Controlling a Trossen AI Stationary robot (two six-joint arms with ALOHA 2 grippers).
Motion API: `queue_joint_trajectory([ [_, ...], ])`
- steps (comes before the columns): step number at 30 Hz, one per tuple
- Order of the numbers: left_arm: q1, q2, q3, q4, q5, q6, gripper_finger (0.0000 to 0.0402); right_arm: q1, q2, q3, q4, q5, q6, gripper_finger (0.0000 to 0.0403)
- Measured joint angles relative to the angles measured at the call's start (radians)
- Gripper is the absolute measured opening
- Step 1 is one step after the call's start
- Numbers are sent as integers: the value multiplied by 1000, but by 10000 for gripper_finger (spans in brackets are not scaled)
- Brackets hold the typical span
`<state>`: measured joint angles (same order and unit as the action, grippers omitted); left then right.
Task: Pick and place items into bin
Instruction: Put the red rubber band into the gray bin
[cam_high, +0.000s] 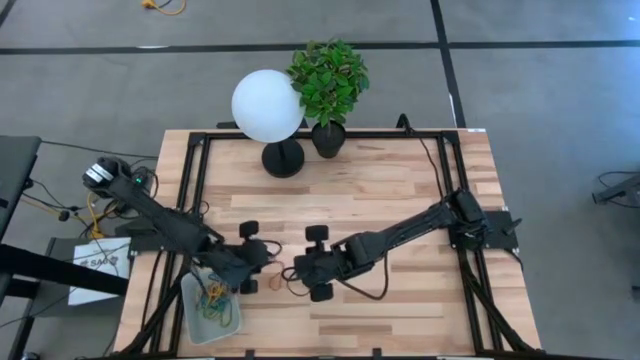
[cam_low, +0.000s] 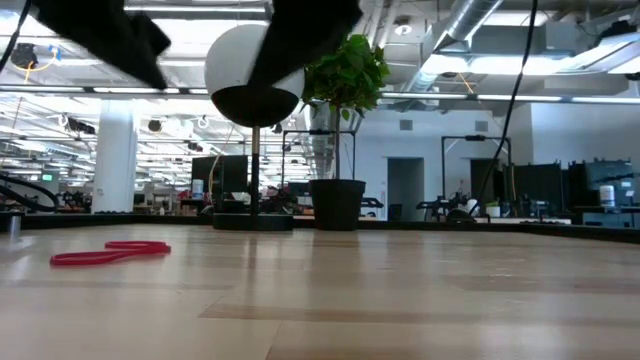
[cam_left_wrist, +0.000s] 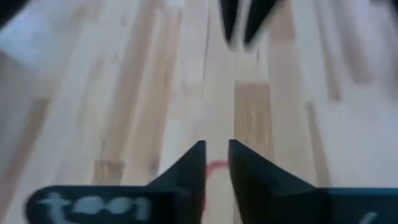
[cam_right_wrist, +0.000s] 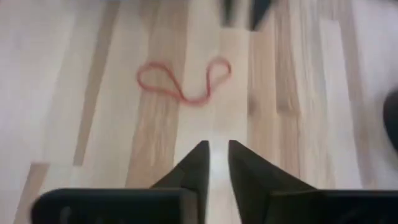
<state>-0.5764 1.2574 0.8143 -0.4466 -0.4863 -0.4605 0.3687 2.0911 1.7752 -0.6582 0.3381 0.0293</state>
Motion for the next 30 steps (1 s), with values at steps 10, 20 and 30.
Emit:
queue_joint_trajectory([
  [10, 54, 343, 0, 7, 108, 120, 159, 0, 0, 0, -69, 3, 69, 133],
  [20, 133, 437, 28, 92, 171, 239, 168, -4, 0, 0, -75, 2, 69, 140],
  [30, 279, 486, 40, 97, 508, 316, 98, 9, 2, 0, -82, 3, 128, 128],
])
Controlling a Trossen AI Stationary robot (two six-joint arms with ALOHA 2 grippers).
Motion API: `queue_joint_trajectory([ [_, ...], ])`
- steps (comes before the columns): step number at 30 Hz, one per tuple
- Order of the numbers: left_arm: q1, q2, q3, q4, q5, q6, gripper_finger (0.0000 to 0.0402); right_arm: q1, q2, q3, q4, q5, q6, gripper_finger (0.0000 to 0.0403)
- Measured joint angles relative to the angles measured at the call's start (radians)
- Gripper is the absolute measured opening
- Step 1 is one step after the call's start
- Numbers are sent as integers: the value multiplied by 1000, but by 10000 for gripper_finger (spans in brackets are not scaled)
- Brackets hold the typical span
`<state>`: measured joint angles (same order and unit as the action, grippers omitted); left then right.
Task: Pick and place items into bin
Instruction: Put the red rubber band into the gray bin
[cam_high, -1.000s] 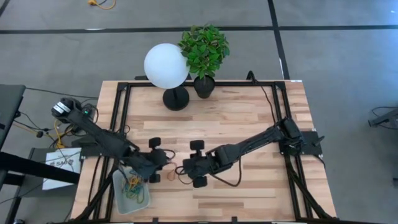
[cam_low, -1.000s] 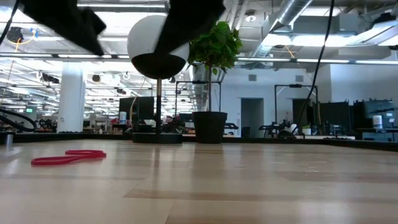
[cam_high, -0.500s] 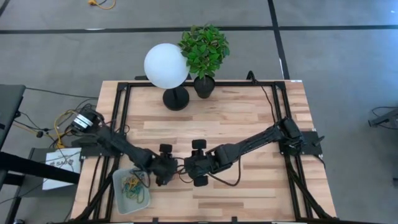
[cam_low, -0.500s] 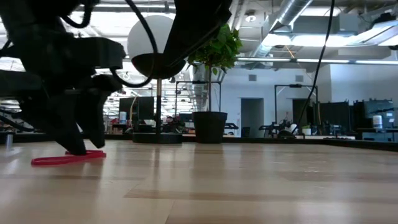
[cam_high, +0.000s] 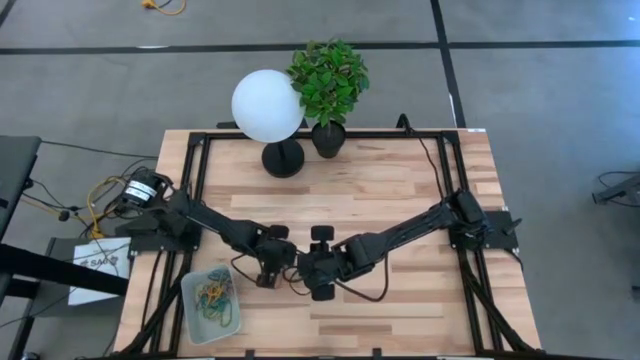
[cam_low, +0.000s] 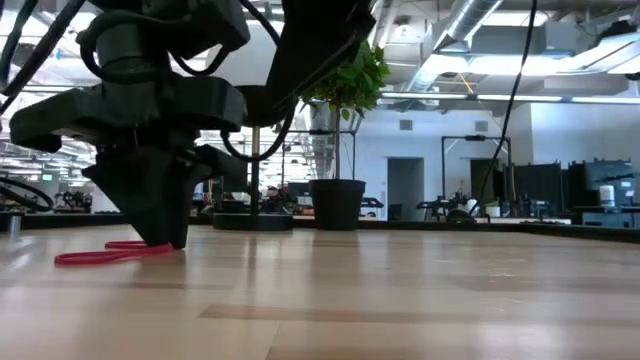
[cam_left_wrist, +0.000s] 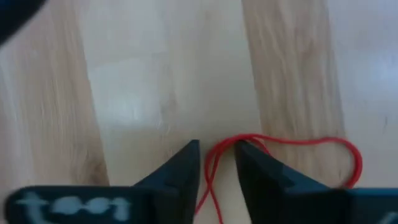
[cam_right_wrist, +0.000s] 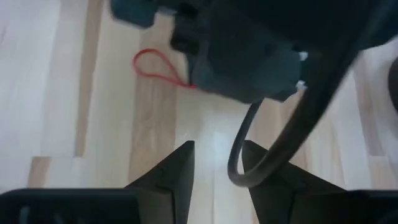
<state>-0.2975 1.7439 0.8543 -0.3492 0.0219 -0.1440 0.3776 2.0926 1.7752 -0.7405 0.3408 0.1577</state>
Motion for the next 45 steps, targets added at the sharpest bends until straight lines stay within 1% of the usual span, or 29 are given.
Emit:
queue_joint_trajectory([
  [2, 3, -15, 10, -35, 0, 57, 66, 10, 0, 0, -14, 0, 0, 127],
  [4, 0, -41, 45, -121, -8, 78, 26, 20, 0, 0, -34, -1, 1, 127],
  [5, -3, -60, 64, -189, -10, 79, 13, 24, 0, 0, -45, 0, 1, 127],
  [6, -7, -85, 89, -267, -16, 77, 9, 28, 0, 0, -57, -4, 1, 127],
  [9, -38, -161, 193, -393, -54, 51, 4, 40, 0, 0, -87, -7, 2, 127],
  [12, -93, -223, 302, -609, -102, -29, 1, 53, 0, 0, -121, -7, 21, 122],
  [13, -120, -241, 344, -653, -117, -63, 1, 57, 0, 0, -132, -7, 32, 121],
  [15, -173, -281, 417, -710, -176, -140, 0, 65, 0, 0, -150, -6, 53, 119],
  [16, -197, -296, 433, -723, -230, -180, 0, 68, 0, 0, -156, -5, 55, 118],
  [17, -217, -304, 437, -722, -275, -207, 0, 72, 0, 0, -161, -4, 55, 118],
  [18, -228, -304, 437, -705, -295, -215, 0, 75, 0, 0, -165, -3, 55, 118],
  [20, -231, -293, 430, -669, -294, -217, 1, 80, 0, 0, -163, -3, 55, 118],
  [23, -216, -257, 401, -669, -259, -218, 6, 81, 0, 0, -164, -4, 55, 118],
  [26, -177, -178, 377, -664, -184, -200, 20, 80, 0, 0, -164, -3, 55, 118],
  [29, -136, -95, 367, -624, -114, -109, 40, 80, 0, 0, -163, -3, 55, 118],
  [31, -110, -42, 366, -619, -94, -60, 57, 80, 0, 0, -164, -3, 55, 118],
  [35, -73, 36, 366, -618, -153, 34, 89, 80, 0, 0, -164, -3, 55, 118],
  [37, -60, 65, 366, -586, -160, 104, 102, 80, 0, 0, -164, -3, 55, 118],
  [41, -47, 121, 367, -494, -114, 182, 118, 83, 0, 0, -190, -4, 118, 118],
  [45, -30, 185, 370, -478, -100, 225, 121, 103, 0, 0, -275, -2, 189, 118],
])
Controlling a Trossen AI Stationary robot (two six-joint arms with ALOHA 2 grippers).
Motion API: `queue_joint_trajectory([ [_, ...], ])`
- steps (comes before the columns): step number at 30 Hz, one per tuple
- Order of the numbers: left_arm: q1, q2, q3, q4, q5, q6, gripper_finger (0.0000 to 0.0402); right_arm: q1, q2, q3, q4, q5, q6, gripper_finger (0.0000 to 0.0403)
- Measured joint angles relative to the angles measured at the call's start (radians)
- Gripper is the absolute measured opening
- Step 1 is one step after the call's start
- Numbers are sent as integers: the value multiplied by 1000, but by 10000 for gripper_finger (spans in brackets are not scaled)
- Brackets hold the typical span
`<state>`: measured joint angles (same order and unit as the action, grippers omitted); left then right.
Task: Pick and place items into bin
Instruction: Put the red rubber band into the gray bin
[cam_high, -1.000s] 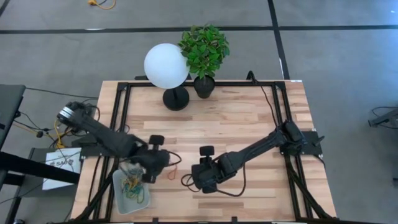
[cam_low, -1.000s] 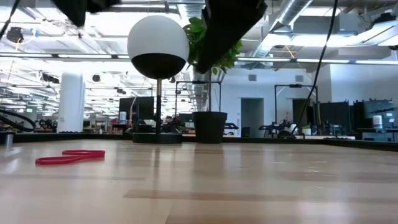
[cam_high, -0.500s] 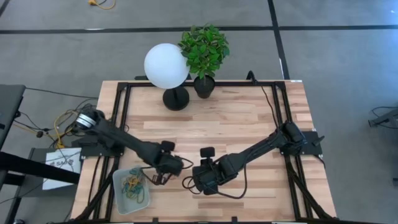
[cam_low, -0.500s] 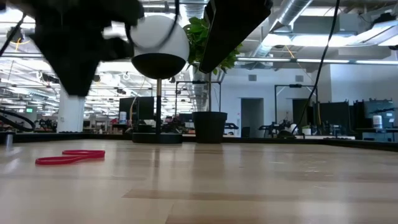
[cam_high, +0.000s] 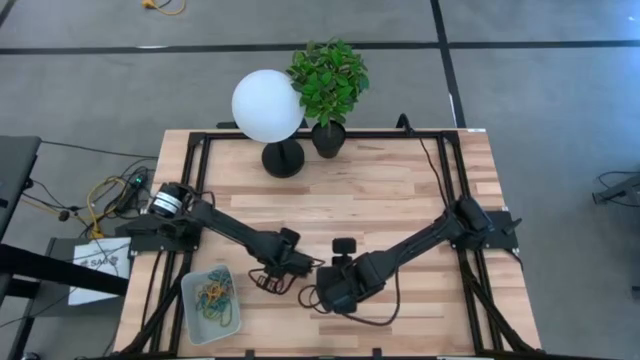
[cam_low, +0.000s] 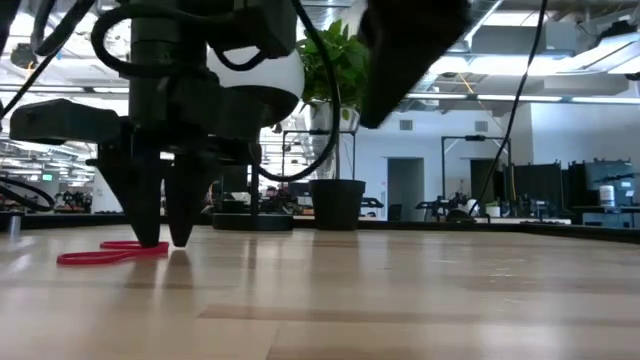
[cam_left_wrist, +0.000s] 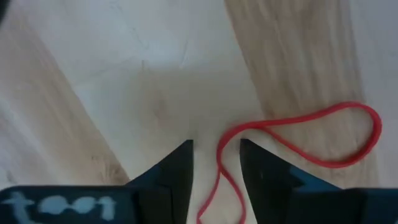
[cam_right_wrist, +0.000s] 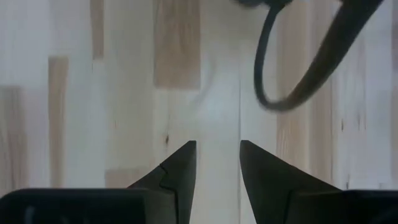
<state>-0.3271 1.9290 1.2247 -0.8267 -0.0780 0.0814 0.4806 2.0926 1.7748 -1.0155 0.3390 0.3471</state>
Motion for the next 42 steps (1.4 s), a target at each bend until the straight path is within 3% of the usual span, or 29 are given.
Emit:
queue_joint_trajectory([
  [5, 24, 16, 2, 9, 47, 51, 95, 36, 0, 0, -50, 6, 42, 118],
  [9, 43, 8, -1, 20, 106, 80, 24, 60, 0, 0, -62, 8, 46, 118],
  [11, 52, 8, 2, -2, 124, 66, 9, 69, 0, 0, -67, 19, 46, 118],
  [18, 4, -88, 100, -444, 133, -110, 1, 83, 0, 0, -138, 60, 82, 118],
  [22, -84, -187, 186, -668, 73, -331, 0, 82, 0, 0, -170, 63, 161, 118],
  [25, -167, -292, 220, -708, 61, -550, 0, 82, 0, 0, -170, 63, 201, 118],
  [27, -229, -356, 196, -635, 30, -679, 0, 85, 0, 0, -170, 59, 217, 118],
  [30, -315, -419, 143, -539, 85, -835, 0, 92, 0, 0, -170, 60, 230, 118],
  [37, -516, -437, 8, -546, 199, -1154, 0, 116, 0, -1, -170, 61, 230, 118],
  [42, -572, -438, -73, -543, 263, -1389, 2, 130, 0, -1, -163, 82, 230, 118],
])
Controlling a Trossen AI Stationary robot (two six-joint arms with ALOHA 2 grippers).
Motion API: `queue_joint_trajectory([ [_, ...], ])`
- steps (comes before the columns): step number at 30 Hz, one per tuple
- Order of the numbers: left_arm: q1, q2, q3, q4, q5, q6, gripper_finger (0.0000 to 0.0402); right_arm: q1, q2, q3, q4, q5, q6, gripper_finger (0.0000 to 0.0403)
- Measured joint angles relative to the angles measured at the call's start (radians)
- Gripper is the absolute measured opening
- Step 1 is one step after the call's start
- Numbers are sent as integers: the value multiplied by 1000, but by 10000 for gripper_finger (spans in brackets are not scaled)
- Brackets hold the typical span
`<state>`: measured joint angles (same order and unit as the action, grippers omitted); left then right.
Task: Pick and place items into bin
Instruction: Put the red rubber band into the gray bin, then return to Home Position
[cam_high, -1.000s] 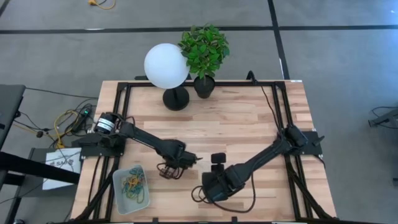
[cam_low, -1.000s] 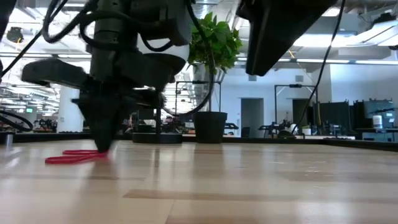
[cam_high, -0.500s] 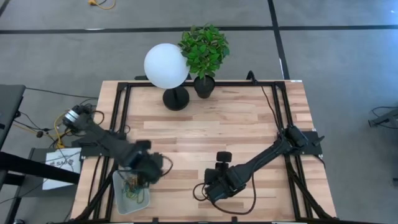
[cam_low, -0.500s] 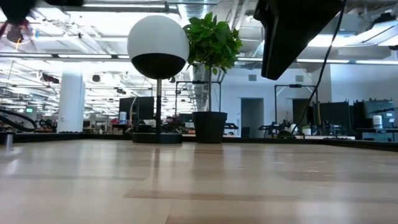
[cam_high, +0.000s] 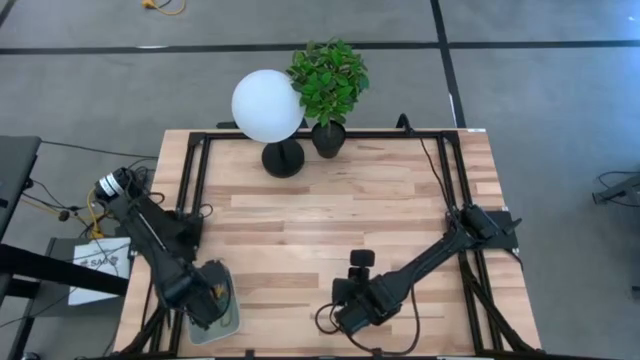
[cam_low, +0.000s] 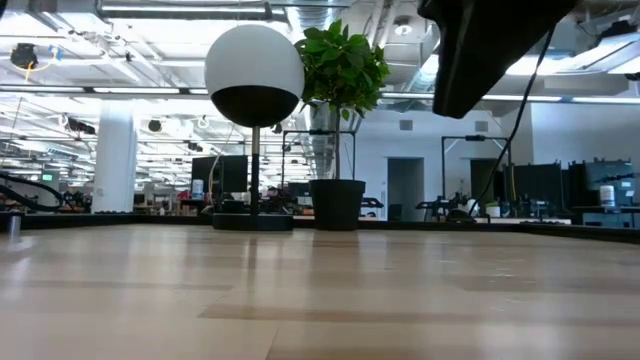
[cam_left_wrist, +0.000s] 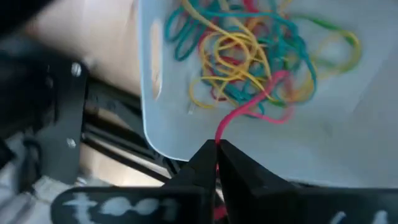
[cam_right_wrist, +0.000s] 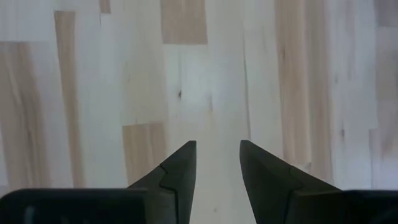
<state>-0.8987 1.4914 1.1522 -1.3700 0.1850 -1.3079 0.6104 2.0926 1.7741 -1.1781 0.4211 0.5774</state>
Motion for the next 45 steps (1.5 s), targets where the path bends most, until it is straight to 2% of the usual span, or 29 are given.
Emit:
queue_joint_trajectory([
  [3, 0, 0, -25, 41, -42, -76, 10, 6, 0, 0, 12, 34, 0, 118],
  [14, 15, 0, -43, 79, -145, -40, 73, 1, 0, 0, 26, 51, -2, 118],
  [20, 15, 0, -43, 88, -155, 2, 83, -26, 0, 0, 156, 48, -26, 118],
  [23, 15, 0, -43, 111, -207, -41, 83, -47, 0, 0, 215, 45, -110, 118],
  [26, 15, 0, -43, 108, -252, 24, 84, -71, 0, 0, 290, 45, -140, 118],
  [28, 14, 0, -43, 109, -323, 67, 84, -85, 0, 0, 314, 27, -141, 118],
  [33, 27, -1, -43, 105, -685, 93, 84, -124, 0, 2, 310, -116, -176, 118],
  [35, 54, -1, -36, 103, -770, 75, 84, -137, 0, 17, 295, -146, -170, 118],
  [37, 87, -17, -21, 100, -809, 73, 84, -149, 0, 57, 236, -167, -170, 118],
  [40, 152, -85, 13, 90, -815, 136, 84, -157, -6, 160, 85, -148, -167, 118],
  [45, 255, -304, 85, 112, -889, 249, 84, -144, -74, 314, -126, -40, -160, 118],
])
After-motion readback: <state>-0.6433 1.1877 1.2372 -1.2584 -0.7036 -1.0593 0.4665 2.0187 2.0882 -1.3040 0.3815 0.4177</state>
